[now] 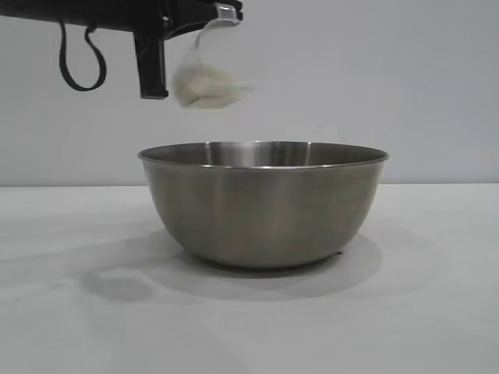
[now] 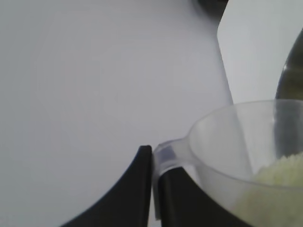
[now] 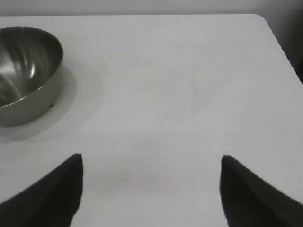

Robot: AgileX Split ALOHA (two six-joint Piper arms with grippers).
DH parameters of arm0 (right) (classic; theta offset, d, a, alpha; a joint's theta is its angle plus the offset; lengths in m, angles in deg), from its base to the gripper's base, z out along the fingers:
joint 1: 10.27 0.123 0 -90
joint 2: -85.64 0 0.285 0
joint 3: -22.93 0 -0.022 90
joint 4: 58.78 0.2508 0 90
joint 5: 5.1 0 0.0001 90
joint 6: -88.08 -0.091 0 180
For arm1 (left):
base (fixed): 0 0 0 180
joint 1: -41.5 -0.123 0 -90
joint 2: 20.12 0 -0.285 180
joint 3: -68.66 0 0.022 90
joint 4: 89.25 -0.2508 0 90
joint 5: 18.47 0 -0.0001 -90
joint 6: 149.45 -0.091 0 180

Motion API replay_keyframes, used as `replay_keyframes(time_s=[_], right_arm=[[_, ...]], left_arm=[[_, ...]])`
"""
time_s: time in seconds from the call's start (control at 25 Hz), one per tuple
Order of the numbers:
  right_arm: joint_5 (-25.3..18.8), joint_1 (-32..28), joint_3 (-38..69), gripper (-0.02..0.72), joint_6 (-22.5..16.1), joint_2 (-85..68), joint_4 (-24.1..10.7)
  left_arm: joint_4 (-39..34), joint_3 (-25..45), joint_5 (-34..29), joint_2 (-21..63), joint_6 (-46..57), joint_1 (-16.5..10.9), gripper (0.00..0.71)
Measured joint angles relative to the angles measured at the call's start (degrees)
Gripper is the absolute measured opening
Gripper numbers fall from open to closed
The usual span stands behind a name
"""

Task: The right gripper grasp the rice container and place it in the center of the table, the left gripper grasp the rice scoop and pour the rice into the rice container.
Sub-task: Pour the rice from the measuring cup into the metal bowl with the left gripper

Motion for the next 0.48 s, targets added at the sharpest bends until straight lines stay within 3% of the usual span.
replay_keyframes(time_s=[0.48], right_arm=[[0.00, 0.00, 0.00, 0.533, 0.00, 0.00, 0.00]], left_arm=[[0.00, 0.00, 0.07, 0.00, -19.07, 0.66, 0.000]])
